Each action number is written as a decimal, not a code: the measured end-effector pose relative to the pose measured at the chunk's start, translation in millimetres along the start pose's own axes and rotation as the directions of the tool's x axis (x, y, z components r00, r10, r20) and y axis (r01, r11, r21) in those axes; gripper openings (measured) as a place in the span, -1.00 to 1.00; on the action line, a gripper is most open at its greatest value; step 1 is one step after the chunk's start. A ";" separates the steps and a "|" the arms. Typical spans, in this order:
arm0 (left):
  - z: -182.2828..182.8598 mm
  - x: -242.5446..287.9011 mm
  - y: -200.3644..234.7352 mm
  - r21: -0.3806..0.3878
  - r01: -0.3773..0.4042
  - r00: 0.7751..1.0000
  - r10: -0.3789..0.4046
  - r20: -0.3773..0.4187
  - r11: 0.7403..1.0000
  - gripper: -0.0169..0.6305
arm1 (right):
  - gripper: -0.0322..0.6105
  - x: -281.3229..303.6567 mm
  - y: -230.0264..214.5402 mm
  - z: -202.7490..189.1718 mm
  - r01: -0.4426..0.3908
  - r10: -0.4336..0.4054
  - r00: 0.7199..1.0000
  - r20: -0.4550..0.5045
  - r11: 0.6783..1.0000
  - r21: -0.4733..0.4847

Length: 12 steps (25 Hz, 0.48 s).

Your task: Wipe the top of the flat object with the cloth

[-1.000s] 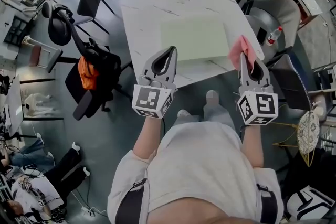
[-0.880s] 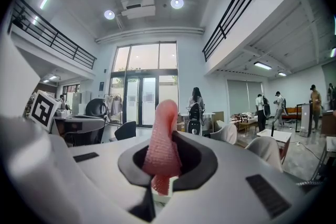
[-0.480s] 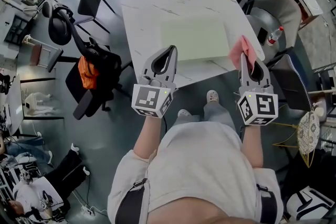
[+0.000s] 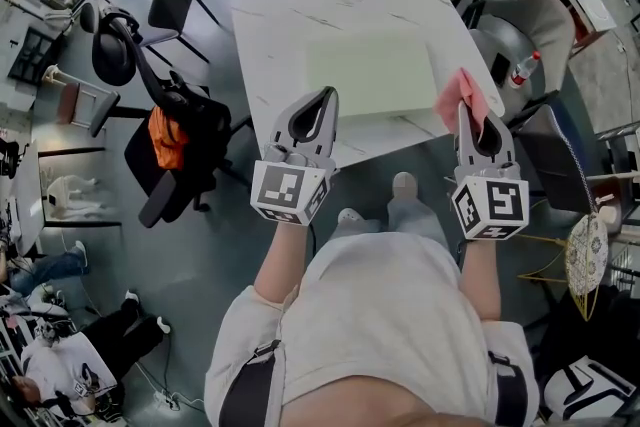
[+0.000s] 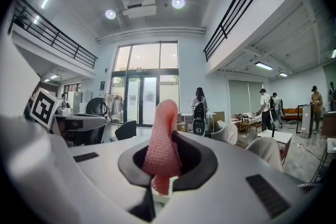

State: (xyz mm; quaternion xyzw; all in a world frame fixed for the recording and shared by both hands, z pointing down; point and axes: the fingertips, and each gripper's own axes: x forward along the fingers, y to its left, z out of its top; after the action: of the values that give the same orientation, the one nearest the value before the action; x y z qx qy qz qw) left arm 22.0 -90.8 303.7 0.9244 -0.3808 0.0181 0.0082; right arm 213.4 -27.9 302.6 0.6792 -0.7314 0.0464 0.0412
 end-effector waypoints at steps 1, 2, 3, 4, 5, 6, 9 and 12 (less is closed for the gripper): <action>-0.1 0.5 0.0 0.001 0.001 1.000 -0.001 0.000 1.000 -0.91 | -0.81 0.5 0.1 0.1 -0.001 0.001 1.000 0.000 1.000 0.000; -0.2 1.0 -0.1 0.000 0.002 1.000 -0.002 0.000 1.000 -0.91 | -0.81 0.8 0.1 0.1 -0.001 0.001 1.000 0.000 1.000 -0.001; -0.4 1.3 -0.3 0.000 0.003 1.000 -0.003 0.000 1.000 -0.91 | -0.81 1.0 0.0 0.1 -0.002 0.002 1.000 0.001 1.000 -0.001; -0.8 1.5 -0.6 0.000 0.004 1.000 -0.004 0.000 1.000 -0.91 | -0.81 1.0 -0.2 -0.1 -0.002 0.002 1.000 0.001 1.000 -0.001; -1.1 1.4 -0.9 0.000 0.004 1.000 -0.004 0.000 1.000 -0.91 | -0.81 0.8 -0.3 -0.3 -0.002 0.002 1.000 0.002 1.000 -0.001; -1.3 1.3 -1.3 0.001 0.005 1.000 -0.005 -0.001 1.000 -0.91 | -0.81 0.5 -0.3 -0.4 -0.001 0.001 1.000 0.002 1.000 0.000; -1.4 1.6 -2.5 0.002 0.006 1.000 -0.006 -0.004 1.000 -0.91 | -0.81 -0.1 -0.9 -0.1 -0.001 0.001 1.000 0.003 1.000 -0.001; -1.5 2.7 -3.8 0.000 0.006 1.000 -0.006 -0.005 1.000 -0.91 | -0.81 -0.6 -2.2 0.0 -0.001 0.001 1.000 0.004 1.000 0.000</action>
State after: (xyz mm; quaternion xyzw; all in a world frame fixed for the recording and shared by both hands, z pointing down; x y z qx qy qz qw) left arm 26.5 -90.0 305.2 0.9256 -0.3779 0.0203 0.0090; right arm 215.7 -27.5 302.6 0.6789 -0.7317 0.0453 0.0396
